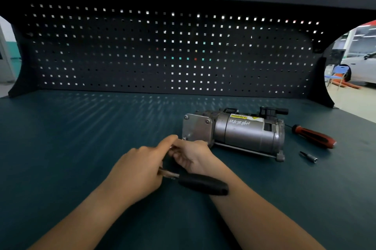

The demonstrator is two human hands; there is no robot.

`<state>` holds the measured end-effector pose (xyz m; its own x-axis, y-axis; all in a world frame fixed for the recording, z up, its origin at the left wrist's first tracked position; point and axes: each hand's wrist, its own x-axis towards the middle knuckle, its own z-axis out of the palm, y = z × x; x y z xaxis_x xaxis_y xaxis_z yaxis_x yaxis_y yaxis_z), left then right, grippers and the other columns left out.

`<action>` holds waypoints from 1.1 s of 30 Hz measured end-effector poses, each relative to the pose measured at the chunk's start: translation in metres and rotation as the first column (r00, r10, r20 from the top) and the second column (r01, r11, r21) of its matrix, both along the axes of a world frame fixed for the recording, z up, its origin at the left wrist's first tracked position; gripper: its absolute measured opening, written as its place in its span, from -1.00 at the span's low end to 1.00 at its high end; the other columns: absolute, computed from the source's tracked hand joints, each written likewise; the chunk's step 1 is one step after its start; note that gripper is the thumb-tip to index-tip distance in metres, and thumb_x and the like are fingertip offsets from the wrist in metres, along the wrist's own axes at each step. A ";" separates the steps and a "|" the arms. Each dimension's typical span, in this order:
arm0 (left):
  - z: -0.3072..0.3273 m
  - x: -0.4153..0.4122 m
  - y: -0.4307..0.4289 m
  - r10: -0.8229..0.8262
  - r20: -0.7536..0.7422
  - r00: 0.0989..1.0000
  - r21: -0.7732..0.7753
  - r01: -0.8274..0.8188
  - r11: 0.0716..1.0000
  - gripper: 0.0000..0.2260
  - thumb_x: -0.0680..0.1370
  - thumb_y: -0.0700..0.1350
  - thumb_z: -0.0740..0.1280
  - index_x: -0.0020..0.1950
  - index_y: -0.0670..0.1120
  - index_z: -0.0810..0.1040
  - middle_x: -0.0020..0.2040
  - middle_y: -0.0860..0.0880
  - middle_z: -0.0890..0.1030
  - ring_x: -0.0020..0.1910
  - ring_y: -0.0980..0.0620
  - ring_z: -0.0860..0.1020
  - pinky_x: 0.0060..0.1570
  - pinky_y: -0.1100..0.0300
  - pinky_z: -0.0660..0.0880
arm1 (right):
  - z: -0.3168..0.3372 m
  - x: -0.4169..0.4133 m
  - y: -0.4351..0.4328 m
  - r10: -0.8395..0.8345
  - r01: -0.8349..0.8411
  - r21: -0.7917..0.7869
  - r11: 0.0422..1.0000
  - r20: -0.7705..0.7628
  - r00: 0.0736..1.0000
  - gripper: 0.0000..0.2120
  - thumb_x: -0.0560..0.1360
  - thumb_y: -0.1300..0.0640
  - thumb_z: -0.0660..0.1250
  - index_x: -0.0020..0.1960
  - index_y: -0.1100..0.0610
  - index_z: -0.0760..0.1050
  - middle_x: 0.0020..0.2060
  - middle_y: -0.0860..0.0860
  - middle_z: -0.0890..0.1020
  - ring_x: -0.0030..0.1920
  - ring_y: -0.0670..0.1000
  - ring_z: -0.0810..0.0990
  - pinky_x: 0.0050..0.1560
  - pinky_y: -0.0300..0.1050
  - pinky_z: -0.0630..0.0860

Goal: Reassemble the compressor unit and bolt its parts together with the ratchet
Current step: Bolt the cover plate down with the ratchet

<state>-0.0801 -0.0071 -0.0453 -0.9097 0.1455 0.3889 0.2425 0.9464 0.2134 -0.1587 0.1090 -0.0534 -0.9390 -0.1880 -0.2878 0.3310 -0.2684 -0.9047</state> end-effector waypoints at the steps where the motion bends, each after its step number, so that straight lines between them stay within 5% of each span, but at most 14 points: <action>1: 0.000 -0.001 0.001 -0.005 0.020 1.000 0.133 0.002 0.991 -0.37 0.48 -0.17 0.24 0.42 0.27 0.05 -0.25 0.12 0.47 -0.19 0.05 0.51 -0.17 0.19 0.45 | 0.000 -0.001 -0.001 0.002 -0.002 -0.019 1.000 0.009 1.000 -0.82 0.54 0.32 0.24 -0.23 0.30 0.41 -0.61 0.06 0.51 -0.63 -0.07 0.48 -0.63 -0.33 0.38; 3: 0.001 0.000 0.008 -0.043 0.123 0.991 0.520 -0.027 0.854 -0.51 0.52 -0.19 0.29 0.37 0.16 0.27 -0.34 0.07 0.53 -0.38 0.12 0.50 -0.33 0.22 0.48 | -0.002 -0.003 -0.003 -0.006 0.007 -0.069 0.998 0.017 1.000 -0.86 0.57 0.35 0.17 -0.18 0.31 0.39 -0.52 0.12 0.52 -0.57 -0.03 0.49 -0.63 -0.31 0.40; 5: 0.002 -0.004 0.012 -0.096 0.278 0.956 0.863 -0.204 0.462 -0.68 0.54 -0.24 0.30 0.25 0.02 0.40 -0.35 -0.01 0.61 -0.58 0.16 0.44 -0.57 0.29 0.40 | -0.002 -0.005 -0.003 -0.028 0.028 -0.057 0.998 0.013 1.000 -0.83 0.55 0.36 0.19 -0.22 0.30 0.39 -0.56 0.12 0.50 -0.63 -0.05 0.46 -0.63 -0.31 0.39; 7: 0.006 -0.007 0.012 -0.202 0.388 0.899 0.920 -0.392 0.023 -0.82 0.55 -0.22 0.27 0.15 -0.10 0.46 -0.33 -0.10 0.67 -0.65 0.16 0.42 -0.66 0.37 0.35 | -0.001 -0.005 -0.004 -0.018 0.019 -0.050 0.999 0.014 1.000 -0.83 0.55 0.35 0.21 -0.23 0.29 0.38 -0.52 0.14 0.50 -0.60 -0.03 0.47 -0.60 -0.29 0.42; 10: 0.012 -0.008 0.005 -0.349 0.386 0.854 0.829 -0.487 -0.274 -0.81 0.57 -0.20 0.19 0.09 -0.26 0.50 -0.26 -0.19 0.68 -0.68 0.16 0.40 -0.71 0.39 0.35 | 0.000 -0.005 -0.003 -0.008 0.011 -0.070 0.998 0.043 0.999 -0.88 0.55 0.34 0.22 -0.17 0.28 0.38 -0.39 0.17 0.51 -0.52 0.01 0.50 -0.59 -0.27 0.44; 11: 0.013 -0.008 0.004 -0.352 0.393 0.850 0.831 -0.492 -0.259 -0.80 0.57 -0.20 0.19 0.08 -0.27 0.51 -0.24 -0.20 0.68 -0.68 0.16 0.39 -0.71 0.40 0.35 | -0.001 -0.005 -0.003 -0.003 0.006 -0.077 0.997 0.050 0.999 -0.89 0.55 0.33 0.22 -0.15 0.28 0.38 -0.36 0.17 0.51 -0.49 0.02 0.50 -0.58 -0.27 0.45; 13: 0.013 -0.006 0.005 -0.298 0.433 0.851 0.880 -0.471 -0.068 -0.82 0.55 -0.22 0.22 0.02 -0.28 0.56 -0.23 -0.18 0.68 -0.67 0.17 0.36 -0.71 0.40 0.30 | -0.001 -0.005 -0.002 0.022 -0.017 -0.087 0.996 0.057 0.998 -0.90 0.56 0.31 0.21 -0.13 0.27 0.38 -0.34 0.18 0.52 -0.52 0.01 0.50 -0.57 -0.27 0.45; 16: 0.009 -0.002 0.007 -0.085 0.382 0.920 0.842 -0.309 0.443 -0.85 0.55 -0.25 0.24 0.00 -0.17 0.59 -0.27 -0.08 0.68 -0.60 0.11 0.40 -0.64 0.31 0.31 | 0.001 -0.003 0.000 0.050 -0.045 -0.061 0.997 0.073 0.996 -0.88 0.57 0.28 0.21 -0.14 0.27 0.41 -0.44 0.15 0.54 -0.63 -0.04 0.50 -0.61 -0.32 0.40; 18: 0.004 0.000 0.008 0.034 0.206 0.978 0.482 -0.132 0.866 -0.83 0.53 -0.19 0.22 0.04 -0.07 0.57 -0.20 -0.02 0.65 -0.37 0.03 0.55 -0.40 0.16 0.47 | 0.001 -0.003 0.001 0.058 -0.055 -0.051 0.997 0.066 0.996 -0.90 0.57 0.26 0.19 -0.09 0.28 0.42 -0.47 0.13 0.52 -0.61 -0.02 0.48 -0.63 -0.33 0.35; 20: 0.001 0.002 0.012 0.076 0.084 0.994 0.021 -0.078 0.997 -0.76 0.49 -0.12 0.20 0.13 0.07 0.48 -0.11 0.08 0.60 -0.14 0.02 0.56 -0.21 0.16 0.47 | 0.000 -0.003 0.002 0.064 -0.062 -0.039 0.997 0.062 0.996 -0.88 0.57 0.24 0.17 -0.13 0.25 0.40 -0.55 0.09 0.50 -0.63 -0.03 0.45 -0.64 -0.34 0.30; 23: 0.001 0.003 0.012 0.073 -0.015 0.997 -0.086 -0.074 0.994 -0.71 0.49 -0.11 0.20 0.18 0.15 0.41 -0.08 0.14 0.56 -0.13 0.09 0.52 -0.26 0.24 0.37 | 0.000 -0.004 0.002 0.067 -0.065 -0.029 0.997 0.057 0.996 -0.85 0.57 0.21 0.20 -0.17 0.20 0.38 -0.63 0.03 0.49 -0.68 -0.08 0.42 -0.64 -0.35 0.28; 28: -0.003 0.000 0.011 0.002 0.001 1.000 0.317 -0.002 0.948 -0.78 0.48 -0.17 0.28 0.04 0.10 0.54 -0.28 0.15 0.58 -0.31 0.19 0.53 -0.31 0.33 0.43 | -0.003 -0.004 -0.001 0.046 -0.046 -0.024 0.999 0.002 0.999 -0.73 0.54 0.20 0.29 -0.30 0.26 0.35 -0.69 0.02 0.45 -0.71 -0.09 0.40 -0.66 -0.35 0.31; 30: -0.002 -0.001 0.016 -0.042 0.081 0.996 0.617 -0.017 0.787 -0.84 0.52 -0.18 0.30 -0.03 0.09 0.53 -0.31 0.05 0.61 -0.45 0.16 0.54 -0.40 0.32 0.46 | -0.004 -0.006 -0.002 0.018 -0.018 -0.069 0.997 0.005 1.000 -0.77 0.54 0.29 0.25 -0.29 0.27 0.37 -0.62 0.06 0.49 -0.69 -0.09 0.42 -0.63 -0.30 0.35; 33: 0.007 -0.001 0.021 -0.141 0.340 0.930 0.924 -0.301 0.236 -0.94 0.57 -0.14 0.27 0.04 -0.03 0.48 -0.24 -0.12 0.65 -0.58 0.09 0.51 -0.58 0.31 0.46 | -0.002 -0.007 -0.001 0.012 -0.011 -0.033 0.999 0.027 1.000 -0.83 0.55 0.27 0.26 -0.21 0.27 0.38 -0.59 0.09 0.50 -0.70 -0.09 0.41 -0.65 -0.35 0.31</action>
<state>-0.0809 0.0143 -0.0383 -0.9718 -0.2109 -0.1057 -0.1047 -0.0160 0.9944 -0.1654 0.1076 -0.0559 -0.9286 -0.2083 -0.3072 0.3590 -0.2935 -0.8860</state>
